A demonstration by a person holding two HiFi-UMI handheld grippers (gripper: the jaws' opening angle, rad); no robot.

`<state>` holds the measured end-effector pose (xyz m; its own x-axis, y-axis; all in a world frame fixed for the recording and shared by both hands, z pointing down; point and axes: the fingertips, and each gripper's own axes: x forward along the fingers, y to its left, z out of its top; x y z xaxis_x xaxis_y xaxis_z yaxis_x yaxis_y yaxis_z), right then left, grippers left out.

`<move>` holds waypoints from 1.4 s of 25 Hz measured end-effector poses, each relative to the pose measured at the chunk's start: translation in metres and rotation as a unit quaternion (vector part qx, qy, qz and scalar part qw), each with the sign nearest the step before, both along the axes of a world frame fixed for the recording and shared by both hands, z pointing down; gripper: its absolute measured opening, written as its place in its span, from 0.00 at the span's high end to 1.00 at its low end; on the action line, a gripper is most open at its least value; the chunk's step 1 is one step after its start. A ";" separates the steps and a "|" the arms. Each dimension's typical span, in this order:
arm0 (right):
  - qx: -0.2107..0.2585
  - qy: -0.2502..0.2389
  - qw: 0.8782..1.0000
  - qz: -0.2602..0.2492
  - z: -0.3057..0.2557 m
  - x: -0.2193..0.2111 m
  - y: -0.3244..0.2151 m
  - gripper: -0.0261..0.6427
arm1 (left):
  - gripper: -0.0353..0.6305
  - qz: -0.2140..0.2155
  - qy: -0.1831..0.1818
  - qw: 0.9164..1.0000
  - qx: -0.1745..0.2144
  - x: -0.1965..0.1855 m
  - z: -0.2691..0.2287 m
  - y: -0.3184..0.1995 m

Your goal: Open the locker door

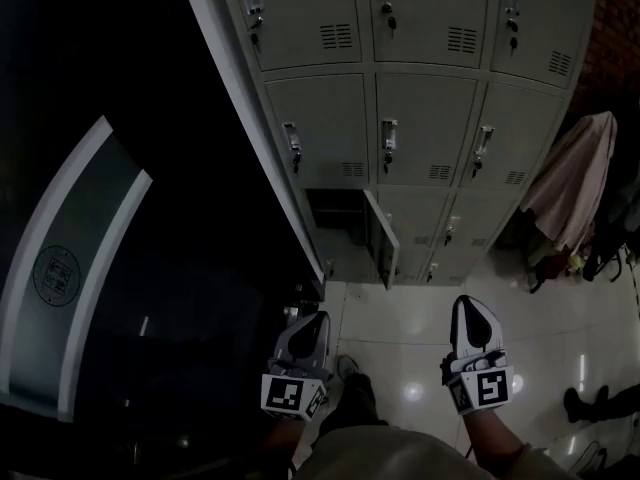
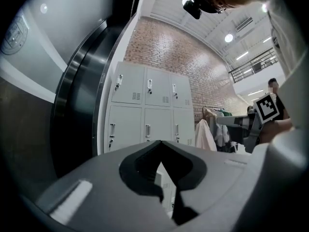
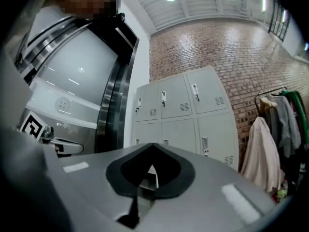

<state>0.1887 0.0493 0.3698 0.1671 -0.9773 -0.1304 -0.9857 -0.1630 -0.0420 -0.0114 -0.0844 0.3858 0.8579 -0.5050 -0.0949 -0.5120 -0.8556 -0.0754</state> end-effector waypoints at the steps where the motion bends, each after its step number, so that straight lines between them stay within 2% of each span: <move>1: -0.001 0.000 1.000 0.006 -0.011 -0.008 0.031 0.96 | 0.85 0.005 0.000 1.000 -0.001 -0.007 -0.009 0.026; 7: -0.013 -0.003 0.999 0.033 -0.071 -0.083 0.204 0.96 | 0.85 0.024 0.006 1.000 -0.013 -0.077 -0.069 0.174; 13: -0.007 -0.003 1.000 0.020 -0.106 -0.100 0.300 0.96 | 0.85 0.018 -0.001 1.000 -0.003 -0.091 -0.107 0.265; 19: 0.024 0.012 0.999 0.024 -0.134 -0.097 0.342 0.96 | 0.86 0.025 0.002 0.999 0.021 -0.085 -0.144 0.309; 23: 0.097 -0.019 0.993 0.058 -0.165 -0.102 0.347 0.96 | 0.86 0.051 0.002 0.998 0.028 -0.081 -0.150 0.320; 25: 0.097 -0.026 0.993 0.067 -0.169 -0.109 0.346 0.96 | 0.86 0.058 0.003 0.998 0.025 -0.086 -0.152 0.321; 28: 0.068 -0.014 0.995 0.075 -0.167 -0.120 0.347 0.96 | 0.86 0.068 0.002 0.998 0.015 -0.094 -0.156 0.319; 31: 0.087 -0.021 0.993 0.081 -0.181 -0.129 0.345 0.96 | 0.86 0.081 0.004 0.997 0.016 -0.098 -0.159 0.320; 35: 0.089 -0.019 0.992 0.088 -0.183 -0.136 0.346 0.96 | 0.86 0.089 -0.002 0.996 0.020 -0.102 -0.158 0.322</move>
<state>0.0525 0.3956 0.1865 0.3407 -0.8949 -0.2883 -0.9400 -0.3183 -0.1229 -0.1135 0.2376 0.2279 0.9341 -0.3404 -0.1073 -0.3516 -0.9293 -0.1127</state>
